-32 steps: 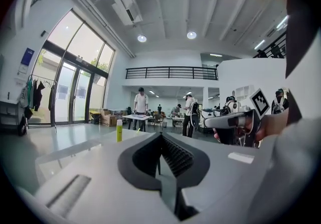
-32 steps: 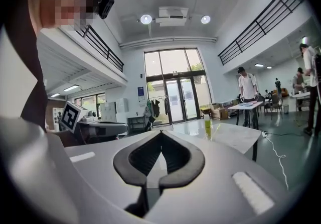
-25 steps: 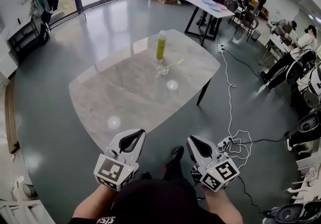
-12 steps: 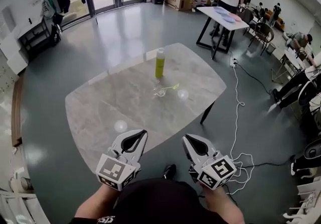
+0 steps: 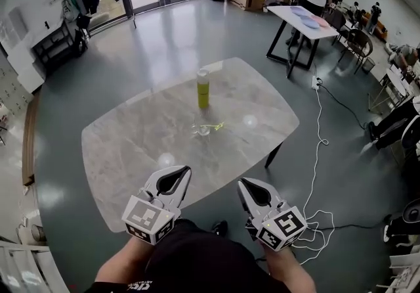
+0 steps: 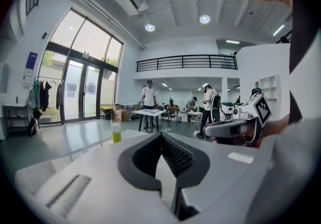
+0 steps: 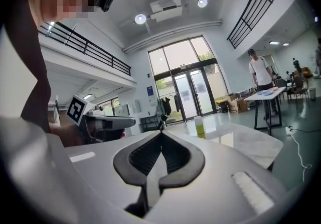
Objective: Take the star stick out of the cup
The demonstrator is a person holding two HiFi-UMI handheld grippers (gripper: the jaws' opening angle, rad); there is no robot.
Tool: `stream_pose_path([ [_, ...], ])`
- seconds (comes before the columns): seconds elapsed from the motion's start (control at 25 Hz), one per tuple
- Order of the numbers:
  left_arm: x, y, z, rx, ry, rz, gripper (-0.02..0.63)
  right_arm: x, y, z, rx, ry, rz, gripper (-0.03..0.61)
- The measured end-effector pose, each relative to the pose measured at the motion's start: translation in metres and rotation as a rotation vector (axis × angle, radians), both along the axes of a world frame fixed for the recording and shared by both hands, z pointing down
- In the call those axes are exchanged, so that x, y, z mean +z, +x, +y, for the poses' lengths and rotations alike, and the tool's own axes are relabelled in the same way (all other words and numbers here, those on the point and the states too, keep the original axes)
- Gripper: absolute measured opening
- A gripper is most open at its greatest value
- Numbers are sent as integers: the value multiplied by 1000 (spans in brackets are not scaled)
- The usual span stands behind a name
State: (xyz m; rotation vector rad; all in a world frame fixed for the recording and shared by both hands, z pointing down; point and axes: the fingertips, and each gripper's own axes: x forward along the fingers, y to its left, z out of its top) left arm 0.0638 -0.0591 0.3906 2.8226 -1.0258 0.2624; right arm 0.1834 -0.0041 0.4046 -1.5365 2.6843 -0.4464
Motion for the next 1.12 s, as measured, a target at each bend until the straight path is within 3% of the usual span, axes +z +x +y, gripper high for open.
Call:
stream_pose_path([
  [0.44, 17, 19, -58, 34, -41, -10, -2, 5, -2, -66, -24, -41, 15, 15],
  [0.64, 14, 25, -81, 69, -11, 28, -2, 14, -6, -91, -17, -83, 49, 15],
  [0.8, 30, 33, -101, 92, -8, 3, 0, 25, -3, -107, -16, -105, 53, 15],
  [0.84, 36, 35, -105, 91, -17, -4, 5, 29, -1, -109, -19, -116, 53, 15],
  [0.92, 49, 40, -113, 86, -27, -24, 76, 39, 6, -115, -26, -141, 44, 15],
  [1.12, 73, 62, -134, 67, -12, -82, 120, 55, 17, -136, -82, -173, 39, 15],
])
